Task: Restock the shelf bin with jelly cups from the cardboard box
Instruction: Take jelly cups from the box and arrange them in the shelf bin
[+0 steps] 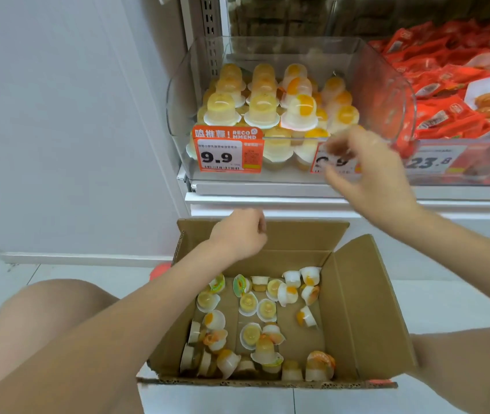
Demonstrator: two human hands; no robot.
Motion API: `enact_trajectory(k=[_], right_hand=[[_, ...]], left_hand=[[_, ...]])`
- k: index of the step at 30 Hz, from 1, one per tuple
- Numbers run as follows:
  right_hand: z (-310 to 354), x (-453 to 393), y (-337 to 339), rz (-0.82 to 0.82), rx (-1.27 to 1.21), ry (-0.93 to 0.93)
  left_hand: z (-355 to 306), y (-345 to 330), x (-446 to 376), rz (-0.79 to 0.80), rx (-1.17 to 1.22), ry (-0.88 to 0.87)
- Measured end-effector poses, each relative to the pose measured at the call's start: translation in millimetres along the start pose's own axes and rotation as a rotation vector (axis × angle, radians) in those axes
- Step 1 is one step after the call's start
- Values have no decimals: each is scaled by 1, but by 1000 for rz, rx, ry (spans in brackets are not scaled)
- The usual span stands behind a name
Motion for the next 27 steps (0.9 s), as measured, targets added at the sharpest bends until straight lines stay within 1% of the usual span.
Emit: enact_trajectory(k=[2, 4, 7, 9, 11, 13, 15, 18, 19, 23, 26, 27], right_hand=[[4, 45, -29, 205, 7, 45], [1, 90, -66, 445, -10, 21], [-16, 151, -122, 776, -13, -83], [-37, 185, -154, 934, -16, -218], [-53, 217, -183, 1082, 15, -294], [-57, 243, -210, 1228, 44, -264], [-55, 263, -235, 1342, 90, -162], [-51, 287, -263, 1465, 214, 51], [-52, 294, -269, 1493, 253, 78], [-56, 319, -289, 1552, 296, 35], [-62, 316, -298, 1426, 368, -1], [-64, 317, -301, 1434, 349, -29]], left_hand=[[13, -24, -3, 45, -237, -13], [29, -51, -8, 95, -430, -5], [55, -98, -15, 194, -582, 17], [72, -135, -21, 280, -565, 49], [90, -169, -26, 383, -470, 89], [104, -202, -32, 454, -392, 106], [108, -230, -34, 507, -363, 72], [100, -268, -36, 555, -310, 26], [98, -279, -37, 549, -298, 25], [99, -319, -43, 580, -367, 31], [97, -328, -48, 571, -344, 32], [97, -329, -50, 566, -317, 42]])
Point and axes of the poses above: each hand's wrist, its own x-axis away from the middle knuckle, its own y-axis out of the back of the hand, z = x × y, the point moved 7 cm from there along -x, towards the middle knuckle, and after that the axes turned 13 degrees about y, right-handed, at the moved point
